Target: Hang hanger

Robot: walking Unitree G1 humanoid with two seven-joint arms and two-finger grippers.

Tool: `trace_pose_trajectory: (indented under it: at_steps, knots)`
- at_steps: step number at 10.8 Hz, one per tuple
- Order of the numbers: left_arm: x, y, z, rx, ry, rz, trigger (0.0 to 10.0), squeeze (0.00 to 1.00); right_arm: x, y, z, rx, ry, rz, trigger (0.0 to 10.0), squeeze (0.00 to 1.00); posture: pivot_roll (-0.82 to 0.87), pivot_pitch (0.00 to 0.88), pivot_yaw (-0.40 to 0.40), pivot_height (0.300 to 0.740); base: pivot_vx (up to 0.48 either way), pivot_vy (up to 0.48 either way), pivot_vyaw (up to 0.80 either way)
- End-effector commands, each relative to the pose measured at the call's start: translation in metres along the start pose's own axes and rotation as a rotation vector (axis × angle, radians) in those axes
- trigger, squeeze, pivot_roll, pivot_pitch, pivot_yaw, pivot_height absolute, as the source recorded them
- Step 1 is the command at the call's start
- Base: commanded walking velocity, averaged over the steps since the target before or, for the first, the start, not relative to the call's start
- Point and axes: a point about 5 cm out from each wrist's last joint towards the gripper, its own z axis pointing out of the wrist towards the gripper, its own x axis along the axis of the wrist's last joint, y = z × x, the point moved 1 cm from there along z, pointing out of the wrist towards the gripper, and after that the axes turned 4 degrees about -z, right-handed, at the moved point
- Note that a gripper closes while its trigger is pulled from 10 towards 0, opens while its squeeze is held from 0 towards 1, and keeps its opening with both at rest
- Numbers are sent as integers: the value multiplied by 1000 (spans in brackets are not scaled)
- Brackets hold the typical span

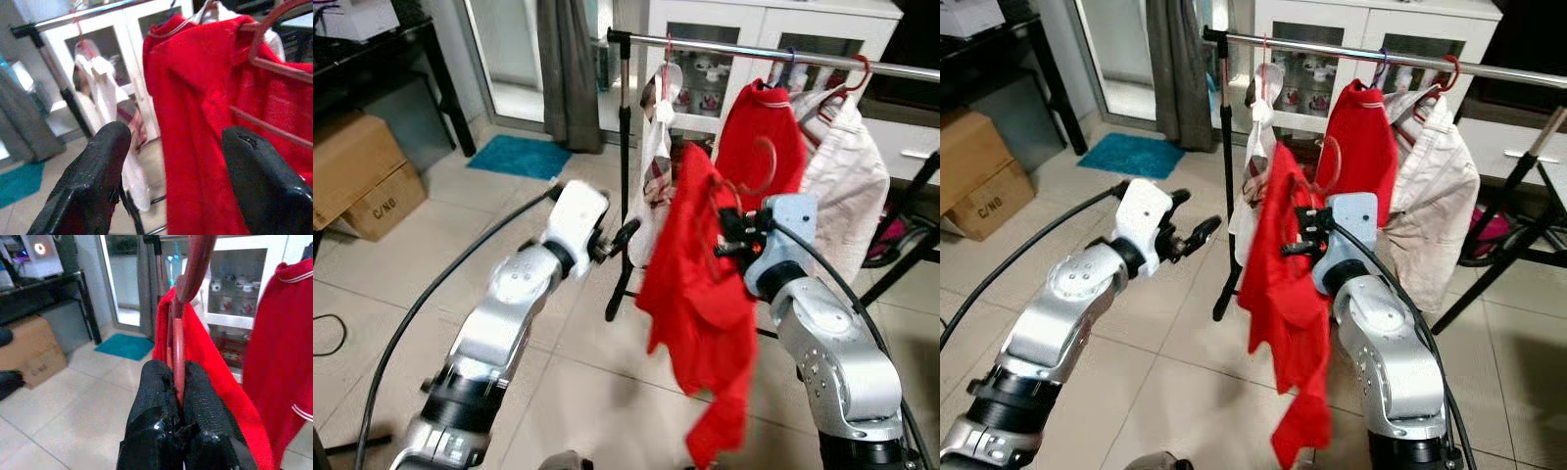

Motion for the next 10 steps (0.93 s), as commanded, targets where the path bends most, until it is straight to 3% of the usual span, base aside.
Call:
trace_pose_trajectory:
  at_steps: [1, 2, 3, 4, 6, 7, 9, 10]
  knots:
    - [9, 7, 11, -50, 20, 36, 10000, 1000, 22, -13, 2, 95, 89, 6, 10000, 0, -13, 16, 32, 740, 0, 0, 0]
    - [10, 9, 18, -37, 8, 115, 10000, 1000, 27, -22, 2, 161, 112, 4, 10000, 0, -16, 13, 35, 740, 0, 0, 0]
    - [9, 6, 25, 25, -8, 210, 10000, 384, 32, -29, 0, 221, 137, 2, 10000, 0, -15, 13, 33, 740, 0, 0, 0]
    - [11, 4, 28, 60, 7, 213, 10000, 0, 34, -33, -1, 251, 154, 15, 10000, 0, -14, 13, 33, 740, 0, 0, 0]
    - [25, 1, 38, 134, 73, 208, 10000, 0, 38, -43, -7, 329, 182, 44, 10000, 0, -19, 16, 30, 740, 0, 0, 0]
    - [30, -4, 41, 194, 89, 277, 10000, 0, 38, -44, -7, 340, 184, 48, 10000, 0, -21, 17, 32, 740, 0, 0, 0]
    - [31, -5, 44, 193, 98, 298, 9647, 0, 39, -43, -8, 344, 187, 52, 10000, 0, -24, 14, 37, 740, 0, 0, 0]
    - [31, -5, 44, 193, 104, 299, 0, 0, 38, -41, -8, 333, 186, 55, 10000, 0, -22, 9, 38, 740, 0, 0, 0]
